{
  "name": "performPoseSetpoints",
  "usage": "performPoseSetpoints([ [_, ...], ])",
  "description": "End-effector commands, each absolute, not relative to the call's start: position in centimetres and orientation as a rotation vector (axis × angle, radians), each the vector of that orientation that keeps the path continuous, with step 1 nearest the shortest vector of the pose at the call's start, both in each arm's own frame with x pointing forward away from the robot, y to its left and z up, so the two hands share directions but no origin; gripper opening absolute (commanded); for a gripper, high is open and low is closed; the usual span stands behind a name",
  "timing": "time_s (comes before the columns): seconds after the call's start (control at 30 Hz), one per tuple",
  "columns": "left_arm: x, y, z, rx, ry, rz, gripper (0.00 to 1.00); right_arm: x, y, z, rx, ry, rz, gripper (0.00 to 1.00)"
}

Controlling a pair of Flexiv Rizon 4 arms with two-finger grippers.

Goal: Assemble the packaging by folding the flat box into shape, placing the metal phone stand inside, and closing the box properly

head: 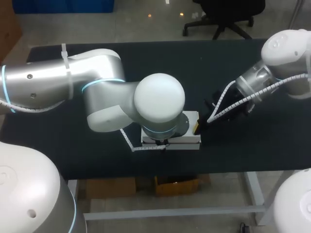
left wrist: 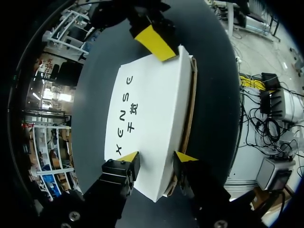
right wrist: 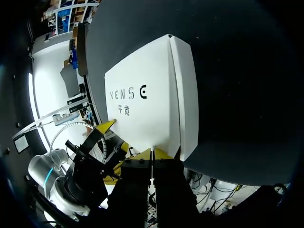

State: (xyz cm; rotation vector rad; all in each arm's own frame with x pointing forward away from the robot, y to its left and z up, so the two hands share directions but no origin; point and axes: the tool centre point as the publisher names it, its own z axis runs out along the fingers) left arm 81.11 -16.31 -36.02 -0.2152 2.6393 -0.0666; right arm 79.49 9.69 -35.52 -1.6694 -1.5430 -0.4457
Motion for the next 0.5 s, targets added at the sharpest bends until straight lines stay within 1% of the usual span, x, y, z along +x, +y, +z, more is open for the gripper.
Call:
performPoseSetpoints([
  [0.03,80.6,-15.8,-35.8,-0.218,2.628,-0.085,0.46,79.6,9.6,-35.5,-1.664,-1.542,-0.446,0.00],
  [0.43,78.9,-14.4,-34.4,-0.235,2.598,-0.157,0.44,79.7,9.5,-35.6,-1.664,-1.539,-0.448,0.00],
  [0.5,78.6,-14.3,-34.1,-0.260,2.576,-0.130,0.40,79.7,9.5,-35.6,-1.663,-1.540,-0.450,0.00],
])
